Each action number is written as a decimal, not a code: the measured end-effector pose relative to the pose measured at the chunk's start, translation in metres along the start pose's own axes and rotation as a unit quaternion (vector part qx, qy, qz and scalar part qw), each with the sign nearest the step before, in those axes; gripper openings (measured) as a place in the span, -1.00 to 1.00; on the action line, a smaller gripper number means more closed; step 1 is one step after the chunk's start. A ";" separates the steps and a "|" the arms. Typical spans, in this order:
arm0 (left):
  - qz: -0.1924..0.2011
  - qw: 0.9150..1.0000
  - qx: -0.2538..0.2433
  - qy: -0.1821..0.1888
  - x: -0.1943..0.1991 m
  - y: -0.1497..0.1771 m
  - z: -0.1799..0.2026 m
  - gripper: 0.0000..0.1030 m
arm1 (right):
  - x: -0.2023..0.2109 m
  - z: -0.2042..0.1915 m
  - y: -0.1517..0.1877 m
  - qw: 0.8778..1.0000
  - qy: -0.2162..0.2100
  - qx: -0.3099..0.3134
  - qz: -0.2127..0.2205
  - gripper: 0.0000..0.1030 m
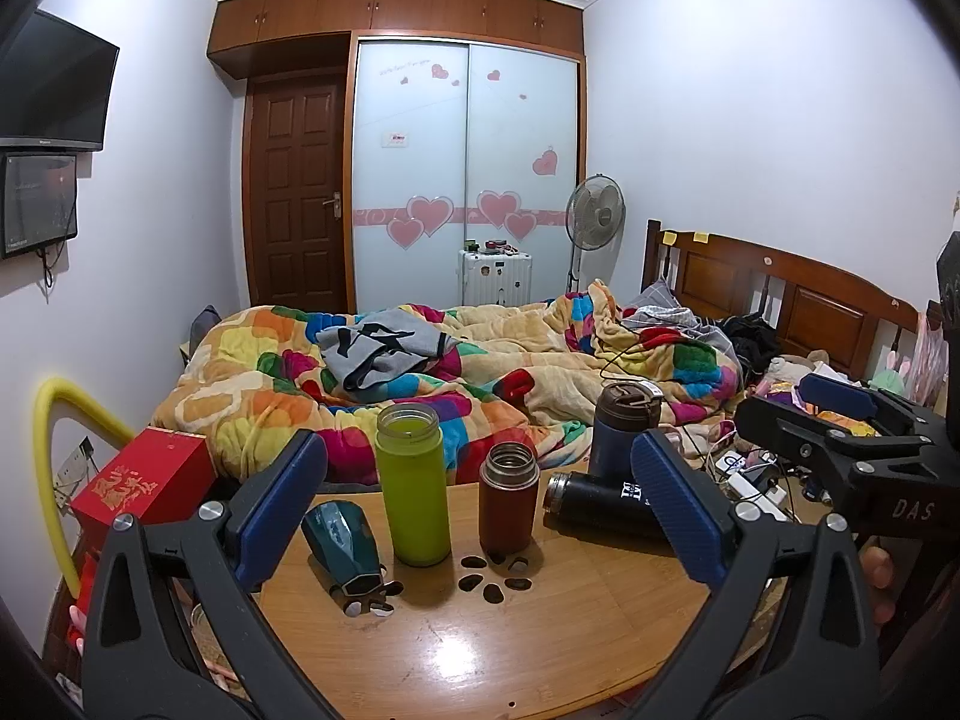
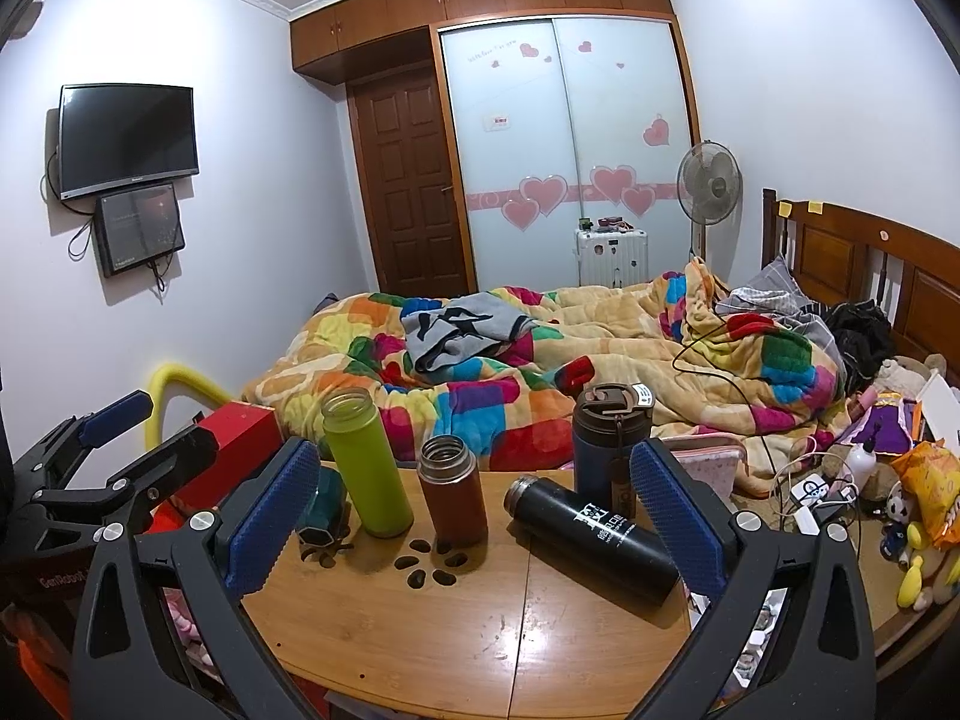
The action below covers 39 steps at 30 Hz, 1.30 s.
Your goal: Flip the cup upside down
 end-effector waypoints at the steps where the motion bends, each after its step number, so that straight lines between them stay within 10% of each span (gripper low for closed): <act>1: 0.000 1.000 0.000 0.000 0.000 0.000 0.000 1.00 | 0.000 0.000 0.000 1.000 0.000 0.000 0.000 1.00; 39: -0.003 1.000 -0.003 -0.012 0.004 0.001 -0.005 1.00 | 0.000 -0.006 0.000 1.000 -0.002 -0.001 -0.001 1.00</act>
Point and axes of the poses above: each gripper's, at about its wrist camera, not at the fingertips, and x roughly against the way its jaws point, z to its right, y to its underside, the point moved 7 cm from there along -x, roughly the way its jaws point, and after that the axes turned 13 degrees about z, right-handed, at the moved point
